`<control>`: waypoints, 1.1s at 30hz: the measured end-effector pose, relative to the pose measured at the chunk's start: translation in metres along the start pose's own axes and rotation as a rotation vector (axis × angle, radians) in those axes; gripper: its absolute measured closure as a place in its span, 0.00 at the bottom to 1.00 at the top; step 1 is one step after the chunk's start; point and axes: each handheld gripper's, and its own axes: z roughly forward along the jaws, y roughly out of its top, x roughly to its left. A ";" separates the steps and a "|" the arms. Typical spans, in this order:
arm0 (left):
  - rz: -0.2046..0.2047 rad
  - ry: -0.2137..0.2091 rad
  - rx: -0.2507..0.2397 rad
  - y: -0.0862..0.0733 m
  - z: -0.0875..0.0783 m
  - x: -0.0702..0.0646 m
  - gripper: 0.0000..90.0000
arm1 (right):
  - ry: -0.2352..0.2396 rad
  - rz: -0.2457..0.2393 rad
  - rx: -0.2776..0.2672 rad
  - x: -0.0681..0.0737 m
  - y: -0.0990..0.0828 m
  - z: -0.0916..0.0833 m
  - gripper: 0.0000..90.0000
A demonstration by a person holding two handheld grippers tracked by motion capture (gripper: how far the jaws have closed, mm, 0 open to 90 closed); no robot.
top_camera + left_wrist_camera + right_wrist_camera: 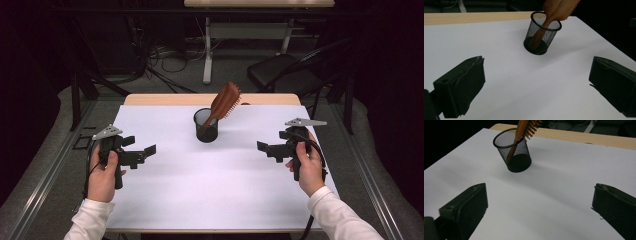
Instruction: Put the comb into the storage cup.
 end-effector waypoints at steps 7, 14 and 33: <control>-0.005 -0.015 -0.011 -0.010 -0.006 0.006 0.00 | 0.006 0.017 -0.006 -0.008 -0.014 -0.006 0.00; -0.024 -0.021 -0.024 -0.021 -0.009 0.013 0.01 | 0.000 0.047 -0.006 -0.018 -0.029 -0.011 0.00; -0.014 -0.008 -0.052 -0.029 -0.011 0.020 0.01 | -0.023 0.085 -0.029 -0.028 -0.065 -0.007 0.00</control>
